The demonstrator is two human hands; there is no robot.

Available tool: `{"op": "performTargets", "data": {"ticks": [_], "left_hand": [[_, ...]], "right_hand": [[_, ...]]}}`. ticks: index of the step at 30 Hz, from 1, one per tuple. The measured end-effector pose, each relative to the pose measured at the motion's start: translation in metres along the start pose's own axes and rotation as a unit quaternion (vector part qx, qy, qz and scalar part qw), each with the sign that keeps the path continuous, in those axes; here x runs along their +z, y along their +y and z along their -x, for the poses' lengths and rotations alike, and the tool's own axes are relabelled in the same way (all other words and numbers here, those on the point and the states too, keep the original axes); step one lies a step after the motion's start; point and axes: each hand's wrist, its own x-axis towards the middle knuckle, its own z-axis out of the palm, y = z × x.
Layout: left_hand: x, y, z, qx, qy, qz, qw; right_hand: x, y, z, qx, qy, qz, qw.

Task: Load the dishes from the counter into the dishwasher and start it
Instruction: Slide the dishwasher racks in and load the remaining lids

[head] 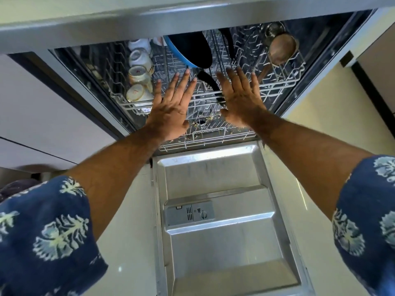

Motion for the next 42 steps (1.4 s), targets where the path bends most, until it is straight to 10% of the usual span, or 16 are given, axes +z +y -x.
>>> {"op": "performTargets", "data": {"ticks": [18,24,29,37,42], "left_hand": [[-0.012,0.01,-0.021,-0.038,-0.11,0.016,0.993],[0.015,0.026,0.029,0.025,0.071,-0.059,0.995],[0.09,0.06,0.076,0.105,-0.072,-0.096,0.987],[0.169,0.066,0.014,-0.095,-0.161,0.099,0.977],[0.19,0.069,0.01,-0.131,-0.034,0.194,0.971]], "right_hand": [[0.006,0.023,0.021,-0.035,-0.013,0.046,0.998],[0.041,0.034,0.052,-0.14,0.171,-0.009,0.975],[0.128,0.03,0.101,-0.135,0.003,-0.035,0.99],[0.205,0.016,0.037,-0.039,-0.059,-0.083,0.994],[0.22,0.011,0.012,-0.025,-0.006,-0.175,0.984]]}}
